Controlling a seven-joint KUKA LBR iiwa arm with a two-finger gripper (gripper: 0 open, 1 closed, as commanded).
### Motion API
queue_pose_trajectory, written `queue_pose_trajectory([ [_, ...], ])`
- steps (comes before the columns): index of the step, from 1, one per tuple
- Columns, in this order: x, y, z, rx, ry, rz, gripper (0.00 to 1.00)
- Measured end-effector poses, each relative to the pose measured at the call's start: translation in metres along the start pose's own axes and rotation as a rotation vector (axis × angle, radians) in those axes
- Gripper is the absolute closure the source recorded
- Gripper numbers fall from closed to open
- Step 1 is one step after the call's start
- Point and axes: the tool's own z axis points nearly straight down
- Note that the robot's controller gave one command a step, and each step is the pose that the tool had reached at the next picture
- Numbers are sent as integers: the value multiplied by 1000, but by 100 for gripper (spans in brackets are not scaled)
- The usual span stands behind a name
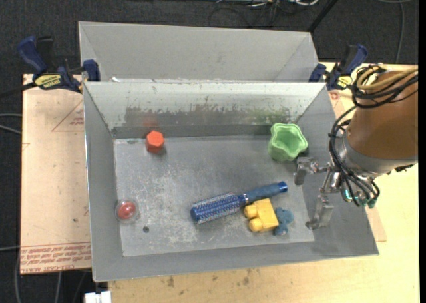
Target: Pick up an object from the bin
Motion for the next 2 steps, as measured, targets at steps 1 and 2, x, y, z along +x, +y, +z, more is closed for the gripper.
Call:
queue_pose_trajectory([
  [1,-28,72,119,3,-12,-377,0],
  [2,-27,151,89,-1,-11,-537,0],
])
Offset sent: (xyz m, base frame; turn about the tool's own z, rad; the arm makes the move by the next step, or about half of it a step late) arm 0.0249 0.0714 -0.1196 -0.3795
